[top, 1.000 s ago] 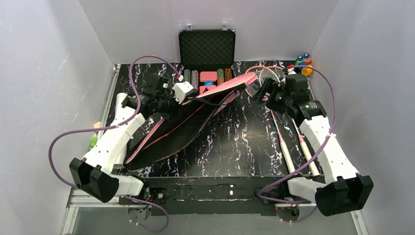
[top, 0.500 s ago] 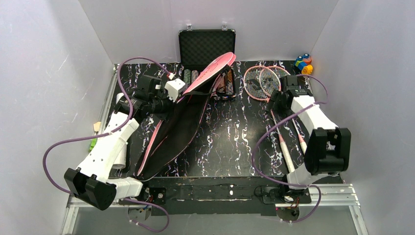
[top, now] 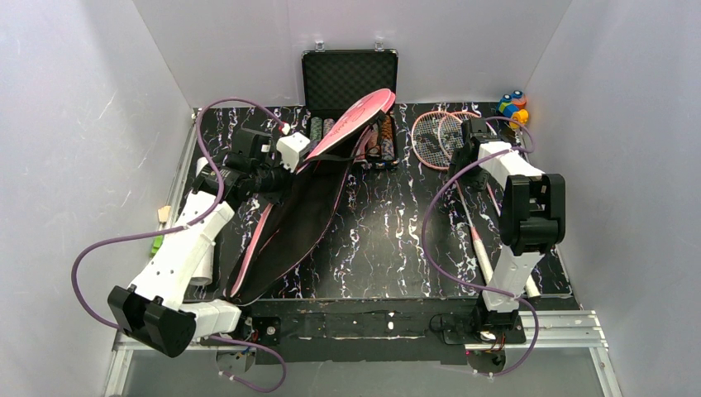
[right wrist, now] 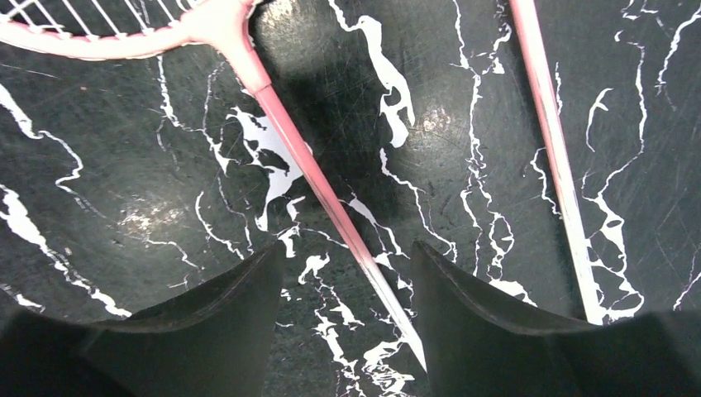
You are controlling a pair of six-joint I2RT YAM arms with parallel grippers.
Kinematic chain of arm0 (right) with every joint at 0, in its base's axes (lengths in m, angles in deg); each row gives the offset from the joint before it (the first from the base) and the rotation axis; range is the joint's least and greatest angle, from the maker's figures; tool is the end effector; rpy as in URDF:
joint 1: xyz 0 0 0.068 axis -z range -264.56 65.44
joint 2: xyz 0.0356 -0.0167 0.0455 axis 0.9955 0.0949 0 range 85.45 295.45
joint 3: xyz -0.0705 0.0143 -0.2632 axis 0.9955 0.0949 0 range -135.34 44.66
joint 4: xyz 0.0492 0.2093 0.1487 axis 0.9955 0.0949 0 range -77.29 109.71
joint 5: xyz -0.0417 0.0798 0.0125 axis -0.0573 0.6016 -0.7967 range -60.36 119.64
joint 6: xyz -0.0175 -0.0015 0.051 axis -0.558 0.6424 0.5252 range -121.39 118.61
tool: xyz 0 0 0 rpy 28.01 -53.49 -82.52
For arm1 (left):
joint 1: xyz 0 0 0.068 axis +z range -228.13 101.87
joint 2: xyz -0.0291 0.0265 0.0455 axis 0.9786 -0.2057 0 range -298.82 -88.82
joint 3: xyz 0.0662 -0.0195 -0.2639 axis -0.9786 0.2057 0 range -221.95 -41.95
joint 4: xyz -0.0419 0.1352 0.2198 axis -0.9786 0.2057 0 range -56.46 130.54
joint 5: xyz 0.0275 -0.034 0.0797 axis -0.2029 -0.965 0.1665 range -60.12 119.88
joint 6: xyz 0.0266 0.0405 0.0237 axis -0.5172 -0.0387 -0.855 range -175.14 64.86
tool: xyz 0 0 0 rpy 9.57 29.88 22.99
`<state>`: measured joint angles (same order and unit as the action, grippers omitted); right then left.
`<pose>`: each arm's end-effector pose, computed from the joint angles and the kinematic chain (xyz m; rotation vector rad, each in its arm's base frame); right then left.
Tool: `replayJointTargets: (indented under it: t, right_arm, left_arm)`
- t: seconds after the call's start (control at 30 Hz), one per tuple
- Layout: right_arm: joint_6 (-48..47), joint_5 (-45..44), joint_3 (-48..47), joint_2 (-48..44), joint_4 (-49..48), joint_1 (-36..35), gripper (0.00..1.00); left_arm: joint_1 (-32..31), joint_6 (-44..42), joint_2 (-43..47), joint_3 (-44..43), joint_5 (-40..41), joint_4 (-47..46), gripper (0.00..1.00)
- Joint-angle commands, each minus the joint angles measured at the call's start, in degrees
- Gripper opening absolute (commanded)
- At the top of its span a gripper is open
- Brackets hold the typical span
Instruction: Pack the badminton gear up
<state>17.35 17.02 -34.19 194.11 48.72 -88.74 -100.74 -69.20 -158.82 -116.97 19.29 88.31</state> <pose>0.3908 0.0208 0.1947 0.4025 2.6508 -0.1763 0.2180 -0.0978 0.3596 0.8459 2.2891 -0.2919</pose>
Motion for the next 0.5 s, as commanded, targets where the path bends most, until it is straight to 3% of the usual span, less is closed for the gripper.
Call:
replayJointTargets:
  t: [0.0, 0.47]
  right_arm:
    - [-1.5, -0.7, -0.1, 0.8, -0.8, 0.1, 0.62]
    - [0.6, 6.4, -0.3, 4.0, -1.1, -0.4, 0.34]
  left_arm:
    - [0.4, 0.6, 3.2, -0.1, 0.8, -1.7, 0.00]
    - [0.4, 1.3, 3.2, 0.4, -0.5, -1.1, 0.00]
